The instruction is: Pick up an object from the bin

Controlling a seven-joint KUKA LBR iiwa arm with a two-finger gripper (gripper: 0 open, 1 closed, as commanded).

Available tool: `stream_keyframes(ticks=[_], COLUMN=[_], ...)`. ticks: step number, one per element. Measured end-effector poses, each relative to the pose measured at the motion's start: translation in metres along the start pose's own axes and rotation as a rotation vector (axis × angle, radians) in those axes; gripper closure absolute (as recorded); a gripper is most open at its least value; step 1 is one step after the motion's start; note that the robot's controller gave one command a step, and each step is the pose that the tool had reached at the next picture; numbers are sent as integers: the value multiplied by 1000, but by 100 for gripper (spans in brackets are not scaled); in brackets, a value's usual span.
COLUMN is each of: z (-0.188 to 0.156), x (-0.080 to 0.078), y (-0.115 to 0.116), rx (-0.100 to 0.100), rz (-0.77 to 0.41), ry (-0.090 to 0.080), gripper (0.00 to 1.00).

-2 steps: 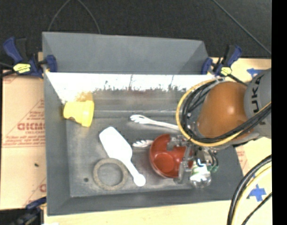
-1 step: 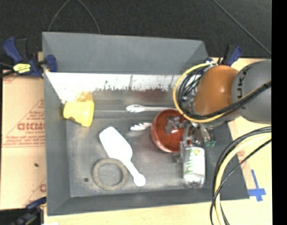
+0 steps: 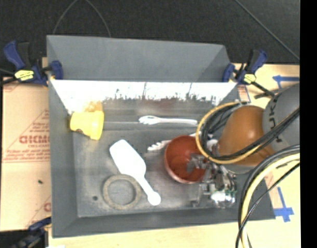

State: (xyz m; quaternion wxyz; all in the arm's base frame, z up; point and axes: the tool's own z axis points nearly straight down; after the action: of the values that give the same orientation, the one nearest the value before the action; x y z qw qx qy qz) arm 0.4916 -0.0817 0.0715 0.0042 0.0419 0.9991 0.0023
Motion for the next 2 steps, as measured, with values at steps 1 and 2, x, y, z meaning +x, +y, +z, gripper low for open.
stream_keyframes(ticks=[1, 2], z=[-1, -1], x=[-83, -6], y=[-6, 1], rx=[5, -2], rz=[-200, -14], ry=[7, -2], gripper=[0, 0])
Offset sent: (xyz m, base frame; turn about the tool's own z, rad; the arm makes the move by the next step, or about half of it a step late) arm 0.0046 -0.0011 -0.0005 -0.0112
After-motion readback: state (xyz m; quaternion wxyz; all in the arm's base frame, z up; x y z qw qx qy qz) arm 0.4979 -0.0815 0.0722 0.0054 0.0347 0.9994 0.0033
